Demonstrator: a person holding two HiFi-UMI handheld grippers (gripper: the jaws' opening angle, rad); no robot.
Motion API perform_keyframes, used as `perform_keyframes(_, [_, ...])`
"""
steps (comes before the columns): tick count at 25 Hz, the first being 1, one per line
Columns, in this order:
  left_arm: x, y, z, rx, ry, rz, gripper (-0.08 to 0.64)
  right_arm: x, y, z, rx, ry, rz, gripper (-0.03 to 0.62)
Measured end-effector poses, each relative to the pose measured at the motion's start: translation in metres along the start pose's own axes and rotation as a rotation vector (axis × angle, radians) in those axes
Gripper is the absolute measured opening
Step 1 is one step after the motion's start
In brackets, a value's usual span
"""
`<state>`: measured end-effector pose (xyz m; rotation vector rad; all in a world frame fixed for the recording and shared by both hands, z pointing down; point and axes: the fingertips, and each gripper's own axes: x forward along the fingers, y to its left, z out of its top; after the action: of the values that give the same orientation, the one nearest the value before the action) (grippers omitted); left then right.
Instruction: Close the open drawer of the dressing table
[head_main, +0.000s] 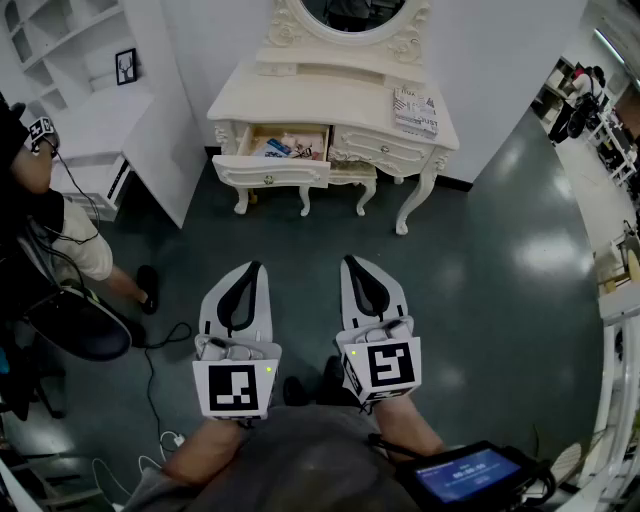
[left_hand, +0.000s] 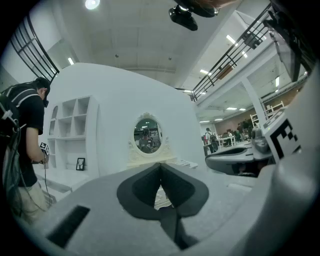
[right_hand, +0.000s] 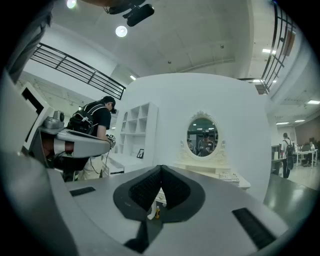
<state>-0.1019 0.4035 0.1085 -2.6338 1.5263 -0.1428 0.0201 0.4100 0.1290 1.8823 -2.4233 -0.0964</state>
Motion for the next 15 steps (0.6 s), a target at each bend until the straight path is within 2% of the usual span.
perform_keyframes(8, [0.021, -0.017, -0.001, 0.012, -0.005, -0.014, 0.013, 0.007, -0.025, -0.007, 0.026, -0.007, 0.002, 0.012])
perform_keyframes(12, [0.038, -0.031, 0.001, 0.016, -0.012, -0.027, 0.014, 0.014, -0.044, -0.011, 0.088, -0.027, 0.036, 0.015])
perform_keyframes(15, [0.055, -0.043, 0.002, 0.027, -0.003, -0.018, 0.014, 0.022, -0.063, -0.017, 0.098, -0.007, 0.054, 0.015])
